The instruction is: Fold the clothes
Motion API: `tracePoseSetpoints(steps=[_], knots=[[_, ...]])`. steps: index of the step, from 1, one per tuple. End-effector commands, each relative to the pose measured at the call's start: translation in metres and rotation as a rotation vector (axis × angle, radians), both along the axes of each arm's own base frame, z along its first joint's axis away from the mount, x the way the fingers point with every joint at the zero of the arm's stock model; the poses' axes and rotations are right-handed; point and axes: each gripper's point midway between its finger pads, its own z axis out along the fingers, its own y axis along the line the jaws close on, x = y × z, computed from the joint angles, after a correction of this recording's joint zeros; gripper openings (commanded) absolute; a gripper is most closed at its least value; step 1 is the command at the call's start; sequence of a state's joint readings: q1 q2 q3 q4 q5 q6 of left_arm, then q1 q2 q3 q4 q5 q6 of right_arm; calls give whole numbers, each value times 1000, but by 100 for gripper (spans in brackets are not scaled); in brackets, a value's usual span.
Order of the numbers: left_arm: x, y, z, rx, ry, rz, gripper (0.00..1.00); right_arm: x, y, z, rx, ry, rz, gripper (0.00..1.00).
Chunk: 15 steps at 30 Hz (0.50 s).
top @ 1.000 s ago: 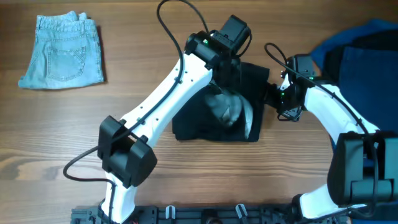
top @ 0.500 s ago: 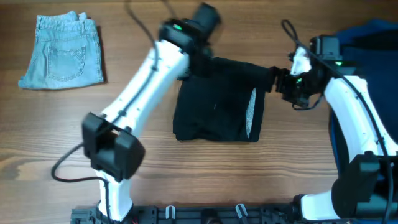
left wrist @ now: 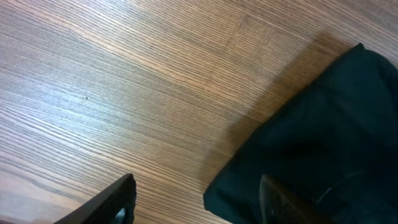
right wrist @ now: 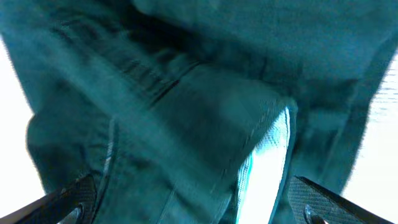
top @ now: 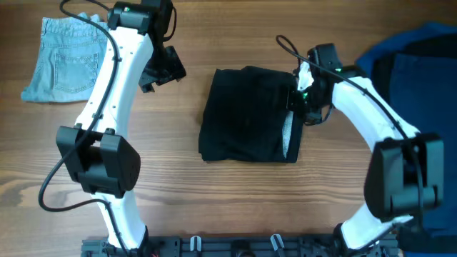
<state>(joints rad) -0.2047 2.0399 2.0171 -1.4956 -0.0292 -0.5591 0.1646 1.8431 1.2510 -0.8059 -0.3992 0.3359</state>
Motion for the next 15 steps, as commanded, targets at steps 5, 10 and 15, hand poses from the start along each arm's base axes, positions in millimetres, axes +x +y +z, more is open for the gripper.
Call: tracePoseSetpoints(steps=[5, 10, 15], knots=[[2, 0, 17, -4, -53, -6, 65, 3, 11, -15, 69, 38, 1, 80], [2, 0, 17, -4, -54, -6, 66, 5, 11, -14, 72, 43, -22, 75], [3, 0, 17, -6, -59, -6, 66, 10, 11, -14, 72, 20, -24, 22]])
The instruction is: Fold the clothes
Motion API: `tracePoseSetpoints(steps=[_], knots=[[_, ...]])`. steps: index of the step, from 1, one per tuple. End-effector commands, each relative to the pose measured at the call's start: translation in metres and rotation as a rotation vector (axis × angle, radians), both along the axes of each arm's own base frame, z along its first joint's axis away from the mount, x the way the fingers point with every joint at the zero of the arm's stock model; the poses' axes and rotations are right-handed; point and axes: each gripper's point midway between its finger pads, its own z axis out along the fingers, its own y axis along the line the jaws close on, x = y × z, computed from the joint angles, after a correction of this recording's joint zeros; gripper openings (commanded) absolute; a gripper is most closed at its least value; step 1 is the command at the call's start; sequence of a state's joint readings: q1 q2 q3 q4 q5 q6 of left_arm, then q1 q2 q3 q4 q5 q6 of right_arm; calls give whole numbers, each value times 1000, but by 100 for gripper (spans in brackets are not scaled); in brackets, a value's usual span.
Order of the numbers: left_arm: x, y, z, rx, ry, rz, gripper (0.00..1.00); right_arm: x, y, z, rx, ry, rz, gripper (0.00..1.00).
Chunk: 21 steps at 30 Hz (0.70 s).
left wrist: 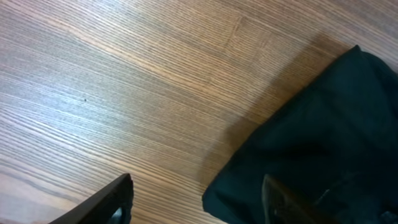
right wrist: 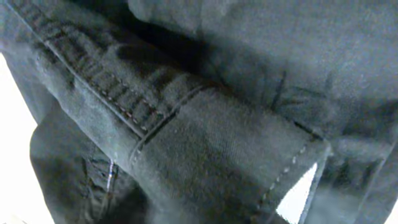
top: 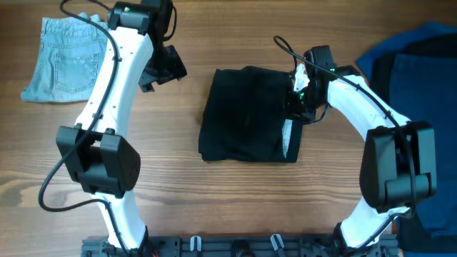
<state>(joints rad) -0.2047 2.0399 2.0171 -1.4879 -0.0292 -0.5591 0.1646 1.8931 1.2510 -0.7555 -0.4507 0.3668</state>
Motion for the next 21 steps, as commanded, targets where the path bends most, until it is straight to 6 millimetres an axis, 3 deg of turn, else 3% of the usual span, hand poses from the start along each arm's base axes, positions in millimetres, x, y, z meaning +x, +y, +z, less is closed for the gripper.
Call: tracePoseSetpoints(steps=[1, 2, 10, 18, 21], knots=[[2, 0, 17, -4, -52, -6, 67, 5, 2, -1, 20, -5, -10, 12], [2, 0, 17, -4, -52, -6, 68, 7, 2, 1, 22, -7, -19, 4], [2, 0, 17, -3, -52, -6, 70, 27, -11, 45, -71, -88, -37, 4], [2, 2, 17, 7, -54, -5, 70, 35, -53, 38, -311, -118, -112, 4], [3, 2, 16, 7, -55, -5, 72, 37, -58, 41, -339, -127, -112, 4]])
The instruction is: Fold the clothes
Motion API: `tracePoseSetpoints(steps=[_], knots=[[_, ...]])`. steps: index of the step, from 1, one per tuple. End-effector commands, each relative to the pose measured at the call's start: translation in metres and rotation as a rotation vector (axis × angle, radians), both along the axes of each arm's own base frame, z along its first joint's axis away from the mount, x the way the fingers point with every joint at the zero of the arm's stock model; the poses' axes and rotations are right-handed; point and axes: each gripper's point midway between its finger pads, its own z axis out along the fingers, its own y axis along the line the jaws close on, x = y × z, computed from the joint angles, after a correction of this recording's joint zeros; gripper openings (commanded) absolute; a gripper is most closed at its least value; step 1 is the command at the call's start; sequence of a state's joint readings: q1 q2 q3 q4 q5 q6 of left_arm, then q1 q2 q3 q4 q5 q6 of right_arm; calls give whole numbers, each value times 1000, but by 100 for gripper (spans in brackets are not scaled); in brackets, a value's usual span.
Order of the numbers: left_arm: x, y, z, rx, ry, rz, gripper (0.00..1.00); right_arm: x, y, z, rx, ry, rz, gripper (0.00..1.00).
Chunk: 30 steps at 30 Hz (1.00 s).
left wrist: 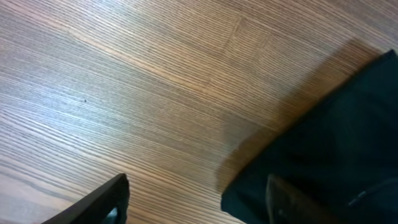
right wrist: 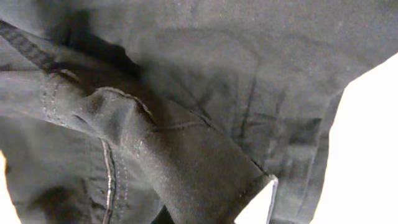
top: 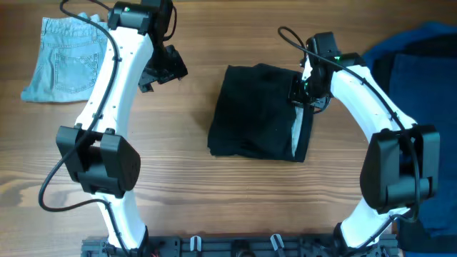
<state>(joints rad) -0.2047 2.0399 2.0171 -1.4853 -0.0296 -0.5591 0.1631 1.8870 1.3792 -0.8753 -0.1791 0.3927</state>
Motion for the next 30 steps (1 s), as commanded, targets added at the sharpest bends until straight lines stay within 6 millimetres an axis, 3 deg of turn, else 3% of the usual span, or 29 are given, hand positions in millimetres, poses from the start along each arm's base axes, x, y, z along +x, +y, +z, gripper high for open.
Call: tracePoseSetpoints(steps=[1, 4, 8, 10, 12, 16, 19, 21, 26, 28, 30], knots=[[3, 2, 16, 7, -53, -5, 73, 15, -17, 25, -92, -80, -29, 4], [3, 2, 16, 7, -53, -5, 73, 19, -29, 48, -162, -84, -45, 4], [3, 2, 16, 7, -52, -5, 73, 25, -59, 84, -342, -121, -52, 4], [2, 2, 15, 8, -49, -5, 73, 23, -69, 84, -409, -110, -14, 4], [2, 2, 15, 8, -48, -6, 73, 18, -95, 86, -553, -98, -63, 4], [2, 2, 15, 8, -48, -6, 74, 11, -124, 94, -677, -77, -131, 6], [2, 2, 15, 10, -47, -32, 75, 6, -130, 88, -613, -39, -141, 6], [2, 2, 15, 10, -47, -32, 78, 0, -142, 87, -609, -10, -169, 15], [1, 2, 15, 11, -45, -31, 78, -16, -174, 86, -623, 57, -264, 10], [1, 2, 15, 11, -45, -31, 78, -17, -168, 83, -575, 69, -260, 11], [2, 2, 15, 10, -49, -31, 78, -15, -128, 72, -356, 80, -143, 10]])
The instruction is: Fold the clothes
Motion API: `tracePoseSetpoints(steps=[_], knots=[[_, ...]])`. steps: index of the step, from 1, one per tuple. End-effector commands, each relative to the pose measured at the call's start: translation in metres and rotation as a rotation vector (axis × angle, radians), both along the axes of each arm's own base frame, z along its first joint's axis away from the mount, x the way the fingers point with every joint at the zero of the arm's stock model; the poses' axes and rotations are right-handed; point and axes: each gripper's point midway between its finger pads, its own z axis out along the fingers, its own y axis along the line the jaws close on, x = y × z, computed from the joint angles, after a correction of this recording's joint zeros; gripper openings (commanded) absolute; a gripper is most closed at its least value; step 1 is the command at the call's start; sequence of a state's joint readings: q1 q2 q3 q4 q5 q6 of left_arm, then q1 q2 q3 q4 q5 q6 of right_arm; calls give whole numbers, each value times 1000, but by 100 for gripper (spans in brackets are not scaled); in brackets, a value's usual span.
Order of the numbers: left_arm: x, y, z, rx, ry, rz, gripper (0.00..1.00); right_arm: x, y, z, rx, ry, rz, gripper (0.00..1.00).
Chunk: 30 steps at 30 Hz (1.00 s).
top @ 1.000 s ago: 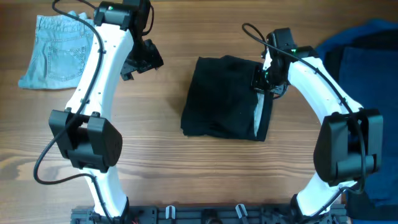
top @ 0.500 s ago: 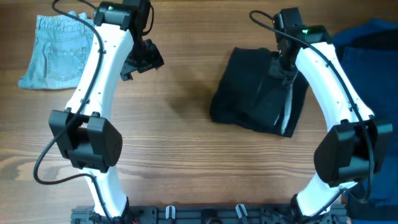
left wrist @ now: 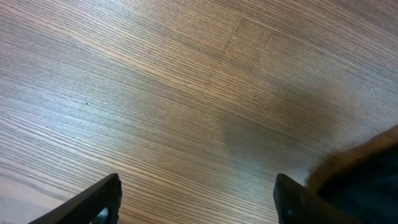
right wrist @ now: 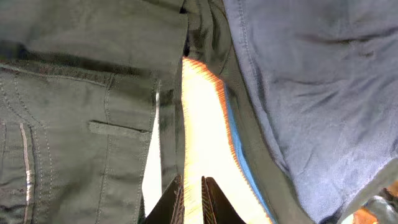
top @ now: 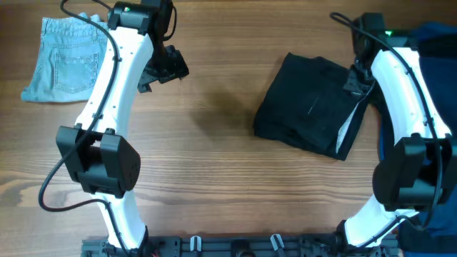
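A folded black garment [top: 307, 114] lies tilted on the wooden table, right of centre. My right gripper [top: 355, 80] sits at its upper right edge. In the right wrist view this gripper [right wrist: 193, 200] has its jaws almost together on a thin strip of the dark cloth [right wrist: 74, 81], with bright table showing in the slit. My left gripper [top: 163, 70] hangs open over bare wood at the upper left; in its own view [left wrist: 198, 202] only a corner of the black garment [left wrist: 373, 183] shows.
Folded light-blue denim shorts [top: 61, 57] rest at the table's far left corner. A heap of blue clothing [top: 428, 53] covers the right edge, close beside the black garment, and fills the right of the right wrist view [right wrist: 311, 81].
The black garment has gone from the table's middle to right of centre and turned askew. My right gripper moved right and back with it. The left arm stayed put.
My right gripper stood open at the black garment's right edge in the table's middle. It then sat pressed into the cloth there. Later the garment lay slightly further right, and now it lies tilted beside the blue heap. The left gripper stayed open throughout.
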<state>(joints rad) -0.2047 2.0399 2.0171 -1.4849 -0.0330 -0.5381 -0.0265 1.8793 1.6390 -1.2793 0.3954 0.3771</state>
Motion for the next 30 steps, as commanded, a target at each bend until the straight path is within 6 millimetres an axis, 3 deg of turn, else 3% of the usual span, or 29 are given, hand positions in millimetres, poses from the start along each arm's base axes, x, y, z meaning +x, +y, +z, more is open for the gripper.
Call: tracePoseSetpoints(steps=[1, 2, 3, 4, 8, 11, 14, 17, 19, 23, 26, 30], knots=[[2, 1, 15, 5, -49, -11, 79, 5, 69, -4, 371, -9, 185, 11], [2, 1, 15, 5, -48, -11, 79, 3, 99, -2, 536, -4, 280, 19], [1, 1, 15, 6, -44, -11, 79, -9, 113, -1, 614, 37, 309, 72], [0, 2, 15, 7, -40, -11, 79, -17, 113, -4, 618, 70, 300, 94], [-3, 2, 15, 9, -30, -12, 79, -51, 114, -33, 642, 196, 212, 97], [-2, 2, 15, 8, -32, -11, 79, -61, 133, -59, 754, 200, 169, 97], [-2, 2, 15, 8, -32, -12, 79, -70, 129, -67, 742, 225, 152, 95], [-1, 3, 15, 15, -38, -14, 80, -68, 110, -71, 671, 221, 105, 95], [-1, 3, 15, 15, -38, -14, 80, -72, 80, -73, 551, 224, 6, 95], [-1, 3, 15, 15, -38, -14, 80, -63, 53, -58, 560, 117, -61, 96], [0, 3, 15, 15, -42, -14, 80, -53, 74, -47, 748, 45, 25, 98], [0, 3, 15, 15, -41, -14, 80, -52, 105, -63, 926, -6, 66, 99]])
